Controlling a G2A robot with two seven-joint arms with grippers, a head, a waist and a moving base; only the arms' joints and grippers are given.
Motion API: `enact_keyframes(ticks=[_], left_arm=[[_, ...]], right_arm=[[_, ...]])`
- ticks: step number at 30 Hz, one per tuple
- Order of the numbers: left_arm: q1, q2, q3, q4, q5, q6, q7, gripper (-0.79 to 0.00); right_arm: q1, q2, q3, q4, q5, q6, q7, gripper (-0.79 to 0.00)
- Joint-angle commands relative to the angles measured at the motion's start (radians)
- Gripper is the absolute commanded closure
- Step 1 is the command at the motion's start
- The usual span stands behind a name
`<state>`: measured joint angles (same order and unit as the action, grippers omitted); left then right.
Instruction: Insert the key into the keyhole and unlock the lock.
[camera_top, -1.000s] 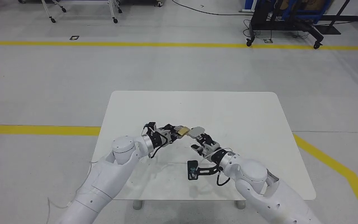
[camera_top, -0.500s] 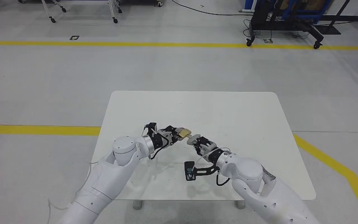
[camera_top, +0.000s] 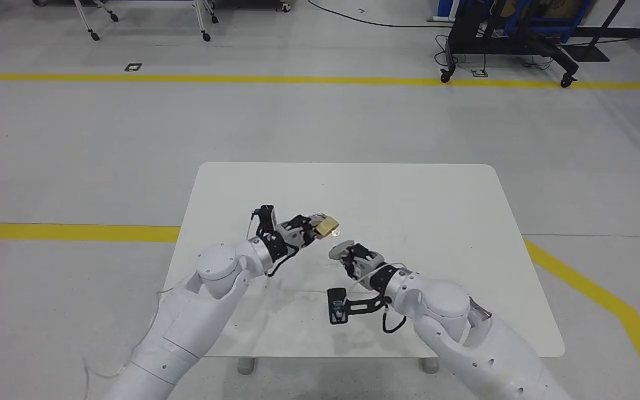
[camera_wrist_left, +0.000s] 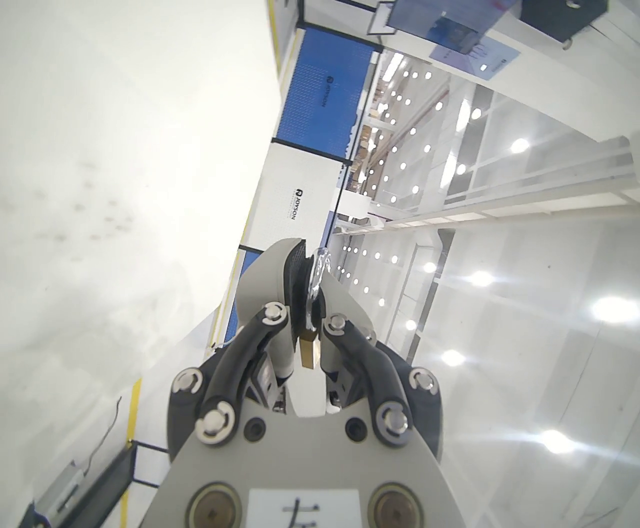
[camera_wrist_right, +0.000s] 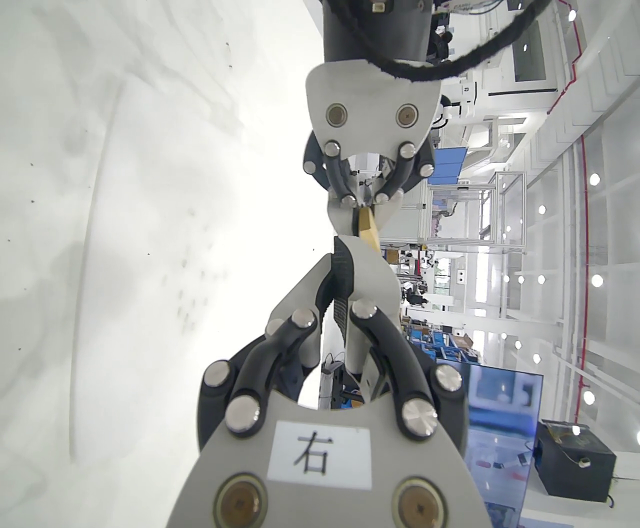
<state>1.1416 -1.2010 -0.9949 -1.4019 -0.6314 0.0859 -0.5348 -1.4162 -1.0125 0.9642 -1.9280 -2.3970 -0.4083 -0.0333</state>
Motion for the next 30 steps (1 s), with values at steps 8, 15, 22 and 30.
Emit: enact_keyframes(ticks=[8, 15, 22, 30], left_arm=[[0.002, 0.003, 0.000, 0.008, 0.195, -0.260, -0.055, 0.000], [0.017, 0.004, 0.004, -0.008, 0.304, -0.342, -0.069, 0.000], [0.032, 0.005, 0.007, -0.014, 0.352, -0.365, -0.087, 0.000], [0.051, 0.007, -0.004, -0.046, 0.378, -0.367, -0.088, 0.000]], right_arm=[[-0.020, 0.019, 0.050, -0.014, -0.004, -0.099, -0.121, 0.000], [-0.026, 0.026, 0.086, -0.025, 0.022, -0.124, -0.156, 0.000], [0.001, 0.017, 0.068, -0.017, 0.048, -0.136, -0.124, 0.000], [0.012, 0.010, 0.054, -0.007, 0.062, -0.125, -0.109, 0.000]])
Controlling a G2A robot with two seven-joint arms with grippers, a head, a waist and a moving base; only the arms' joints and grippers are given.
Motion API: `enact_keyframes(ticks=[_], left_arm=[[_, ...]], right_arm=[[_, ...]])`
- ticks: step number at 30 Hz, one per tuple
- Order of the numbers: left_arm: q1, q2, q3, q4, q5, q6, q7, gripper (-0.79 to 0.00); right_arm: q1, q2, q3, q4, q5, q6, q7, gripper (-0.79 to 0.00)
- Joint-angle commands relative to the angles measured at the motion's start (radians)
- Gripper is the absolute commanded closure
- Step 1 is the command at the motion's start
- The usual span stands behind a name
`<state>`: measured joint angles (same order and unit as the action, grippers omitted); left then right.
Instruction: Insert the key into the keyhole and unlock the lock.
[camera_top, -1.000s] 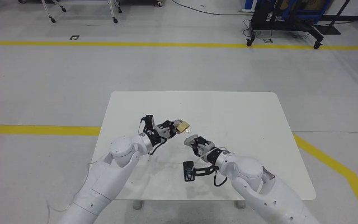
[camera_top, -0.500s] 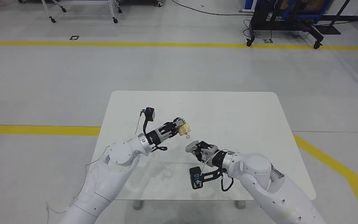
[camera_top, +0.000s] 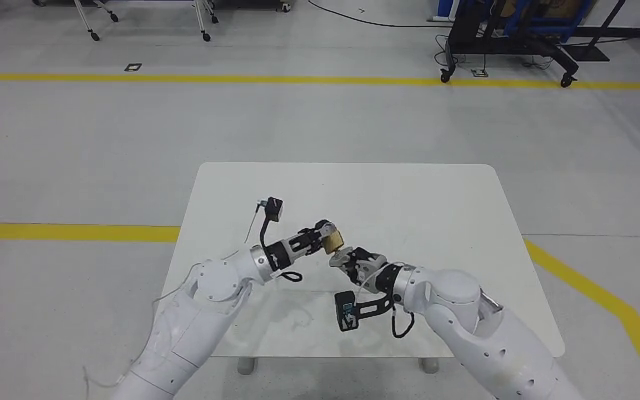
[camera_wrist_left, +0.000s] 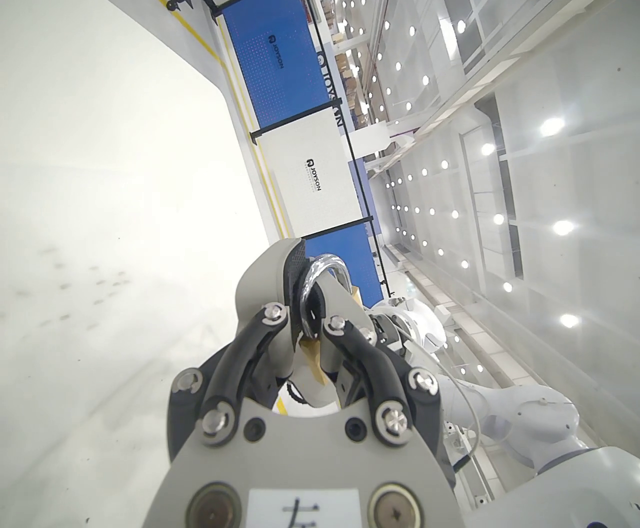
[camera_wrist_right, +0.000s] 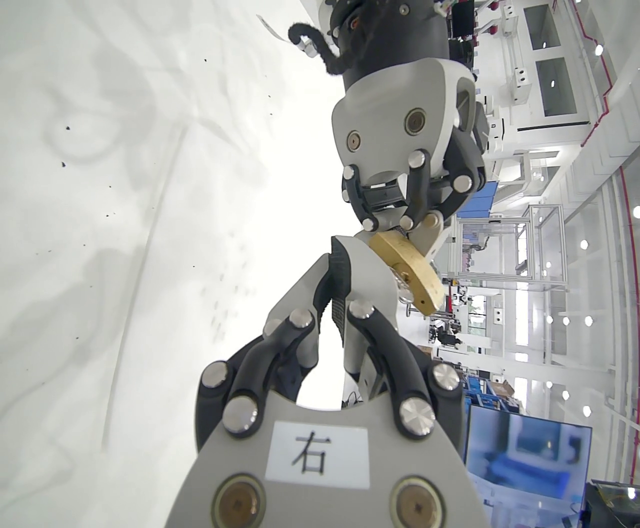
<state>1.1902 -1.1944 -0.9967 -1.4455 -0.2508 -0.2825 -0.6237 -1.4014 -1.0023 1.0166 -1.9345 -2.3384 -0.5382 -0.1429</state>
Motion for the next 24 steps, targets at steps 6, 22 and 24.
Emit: enact_keyframes(ticks=[6, 22, 24], left_arm=[[0.002, -0.013, -0.016, 0.021, -0.194, 0.135, 0.030, 0.000], [-0.048, -0.056, 0.009, 0.117, -0.312, 0.128, 0.173, 0.000], [-0.051, -0.060, 0.015, 0.126, -0.291, 0.094, 0.171, 0.000]], right_arm=[[-0.035, 0.000, 0.022, -0.016, 0.030, 0.055, 0.021, -0.785], [-0.061, -0.017, 0.043, 0.027, 0.159, 0.282, -0.005, -0.474], [-0.057, -0.022, 0.040, 0.049, 0.191, 0.320, -0.009, -0.379]])
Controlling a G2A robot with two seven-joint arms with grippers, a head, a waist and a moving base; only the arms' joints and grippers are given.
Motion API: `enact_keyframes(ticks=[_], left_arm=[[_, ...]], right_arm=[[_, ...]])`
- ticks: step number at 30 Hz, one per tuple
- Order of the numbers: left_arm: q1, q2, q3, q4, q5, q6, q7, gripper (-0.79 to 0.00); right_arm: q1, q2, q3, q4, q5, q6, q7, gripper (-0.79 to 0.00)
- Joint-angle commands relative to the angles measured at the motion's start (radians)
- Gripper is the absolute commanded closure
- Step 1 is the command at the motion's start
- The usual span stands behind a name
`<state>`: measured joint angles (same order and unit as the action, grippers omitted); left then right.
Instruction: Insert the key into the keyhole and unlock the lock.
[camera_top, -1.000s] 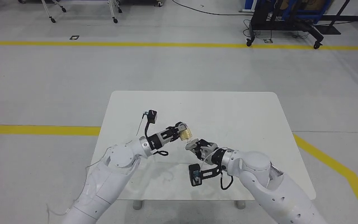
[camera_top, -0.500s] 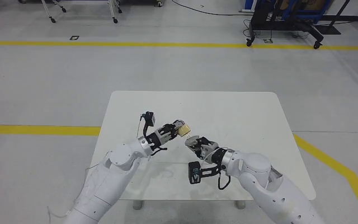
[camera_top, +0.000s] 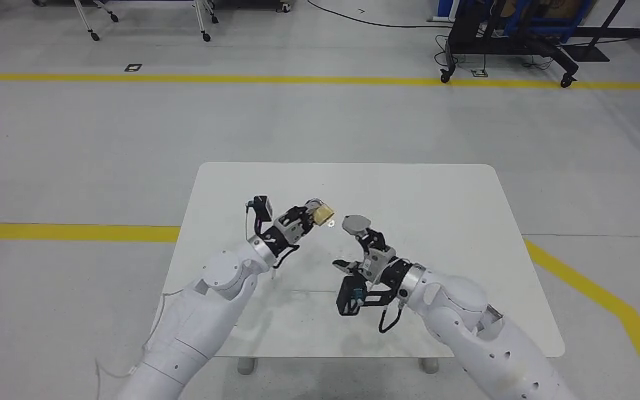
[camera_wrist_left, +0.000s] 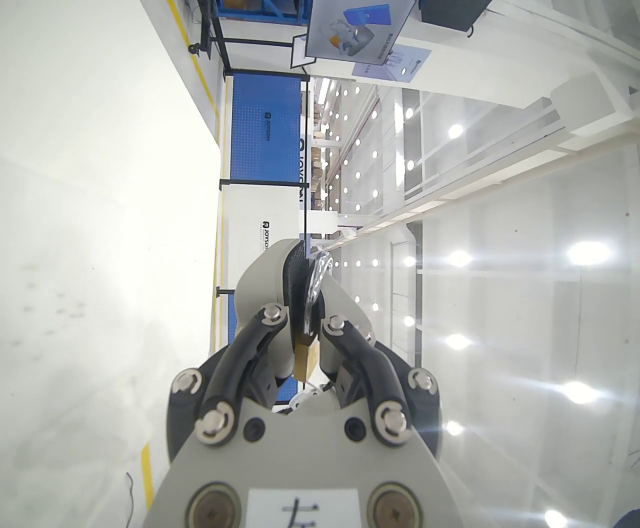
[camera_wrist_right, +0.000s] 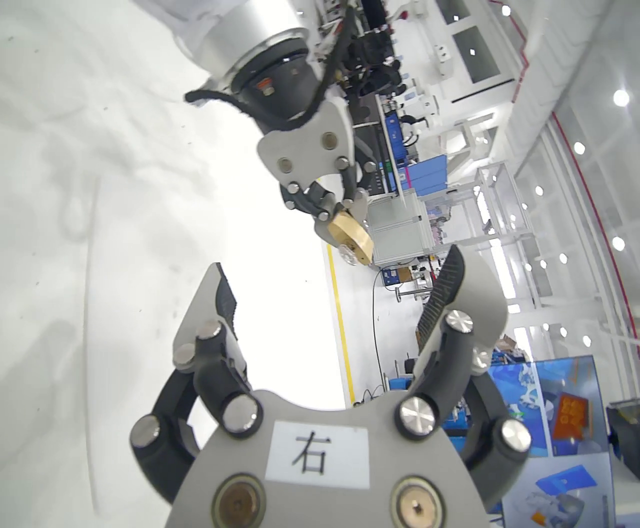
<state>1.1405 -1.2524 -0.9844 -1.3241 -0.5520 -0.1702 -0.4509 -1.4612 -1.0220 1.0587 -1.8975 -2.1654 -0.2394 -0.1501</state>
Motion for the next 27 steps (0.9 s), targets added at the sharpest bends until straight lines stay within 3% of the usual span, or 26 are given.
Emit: enact_keyframes(ticks=[1, 5, 13, 27], left_arm=[[-0.001, -0.003, 0.005, 0.008, 0.013, -0.032, -0.006, 0.000], [0.001, -0.009, 0.006, 0.017, 0.004, -0.073, -0.027, 0.000], [-0.009, -0.017, 0.009, 0.035, 0.016, -0.066, -0.039, 0.000], [-0.012, -0.027, 0.001, 0.038, 0.045, -0.051, -0.052, 0.000]], right_arm=[[0.006, -0.005, -0.004, 0.023, 0.030, 0.028, -0.005, -0.366], [0.024, -0.013, -0.010, 0.053, 0.050, 0.035, 0.018, -0.283], [0.049, -0.025, -0.039, 0.072, 0.019, 0.045, 0.045, -0.139], [0.065, -0.037, -0.045, 0.076, -0.007, 0.022, 0.074, -0.182]])
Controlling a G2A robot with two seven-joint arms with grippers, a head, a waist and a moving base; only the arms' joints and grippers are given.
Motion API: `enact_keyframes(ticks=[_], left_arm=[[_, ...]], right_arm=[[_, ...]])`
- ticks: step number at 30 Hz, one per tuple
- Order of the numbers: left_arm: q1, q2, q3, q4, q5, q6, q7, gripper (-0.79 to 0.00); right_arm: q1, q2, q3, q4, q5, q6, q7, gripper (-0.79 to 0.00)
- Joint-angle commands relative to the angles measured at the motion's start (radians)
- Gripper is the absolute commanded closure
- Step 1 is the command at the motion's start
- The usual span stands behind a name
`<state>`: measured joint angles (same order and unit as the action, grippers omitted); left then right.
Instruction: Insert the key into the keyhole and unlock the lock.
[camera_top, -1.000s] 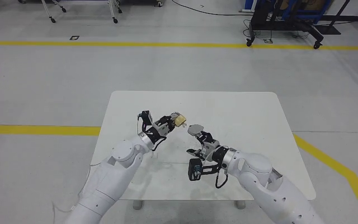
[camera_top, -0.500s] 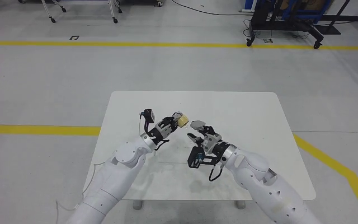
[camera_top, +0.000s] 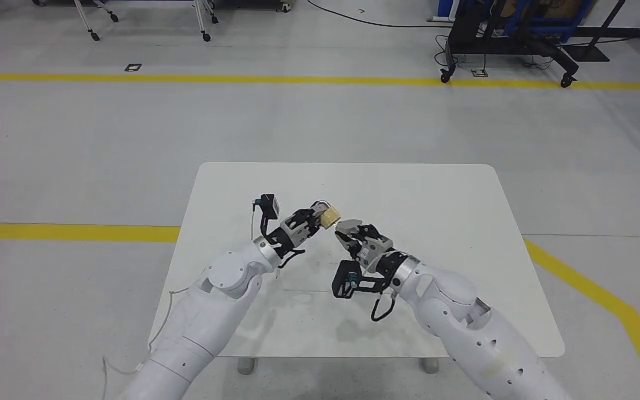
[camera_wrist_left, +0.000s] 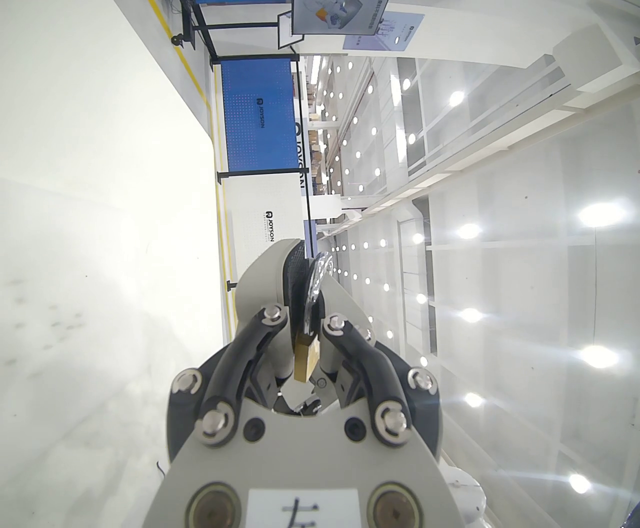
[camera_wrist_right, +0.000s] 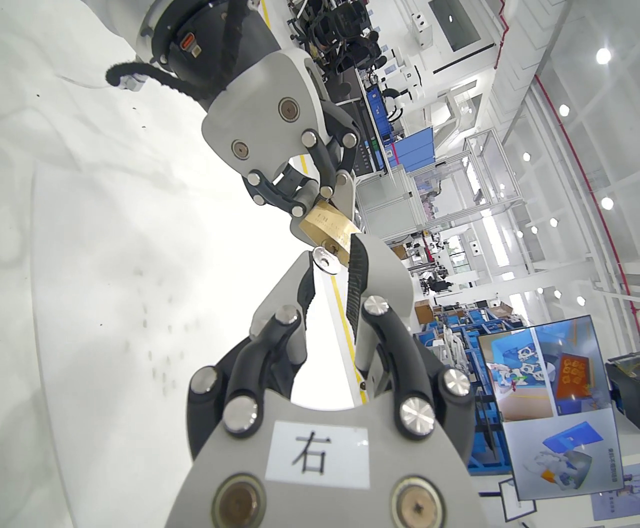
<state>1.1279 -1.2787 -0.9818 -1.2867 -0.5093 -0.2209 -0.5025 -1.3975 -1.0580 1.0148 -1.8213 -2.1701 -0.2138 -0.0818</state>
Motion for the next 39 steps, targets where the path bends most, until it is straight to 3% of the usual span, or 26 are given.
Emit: enact_keyframes(ticks=[1, 5, 7, 12, 16, 21, 26, 30, 36, 38, 39], left_arm=[[0.002, -0.001, -0.004, 0.000, 0.003, 0.000, -0.001, 0.000], [0.005, -0.002, -0.009, -0.004, 0.009, 0.003, -0.008, 0.000], [0.007, -0.002, -0.010, -0.007, 0.016, 0.002, -0.011, 0.000], [0.011, -0.004, -0.012, -0.013, 0.030, -0.010, -0.032, 0.000], [0.014, -0.004, -0.017, -0.010, 0.037, -0.054, -0.062, 0.000], [0.015, -0.004, -0.028, 0.004, 0.061, -0.159, -0.102, 0.000], [0.011, -0.004, -0.040, 0.033, 0.079, -0.284, -0.138, 0.000], [0.002, -0.004, -0.051, 0.062, 0.085, -0.352, -0.165, 0.000], [-0.004, -0.004, -0.065, 0.085, 0.078, -0.376, -0.184, 0.000], [-0.005, -0.003, -0.068, 0.090, 0.073, -0.354, -0.183, 0.000], [-0.006, -0.003, -0.070, 0.091, 0.072, -0.340, -0.182, 0.000]], right_arm=[[0.003, -0.002, -0.002, -0.001, -0.005, -0.007, 0.010, -0.185], [0.007, -0.005, -0.006, -0.003, -0.012, -0.016, 0.021, -0.142], [0.010, -0.007, -0.008, -0.004, -0.013, -0.020, 0.024, 0.000], [0.009, -0.013, -0.008, -0.003, 0.019, -0.020, 0.025, 0.000], [0.001, -0.017, 0.017, 0.012, 0.147, -0.024, -0.025, 0.000], [-0.018, -0.020, 0.076, 0.068, 0.402, -0.060, -0.171, 0.000], [-0.023, -0.020, 0.112, 0.125, 0.560, -0.144, -0.276, 0.000], [-0.014, -0.019, 0.121, 0.156, 0.595, -0.195, -0.306, 0.000], [-0.002, -0.019, 0.122, 0.165, 0.586, -0.221, -0.320, 0.000], [-0.001, -0.017, 0.125, 0.156, 0.544, -0.214, -0.325, -0.265], [-0.004, -0.016, 0.127, 0.148, 0.517, -0.204, -0.324, -0.354]])
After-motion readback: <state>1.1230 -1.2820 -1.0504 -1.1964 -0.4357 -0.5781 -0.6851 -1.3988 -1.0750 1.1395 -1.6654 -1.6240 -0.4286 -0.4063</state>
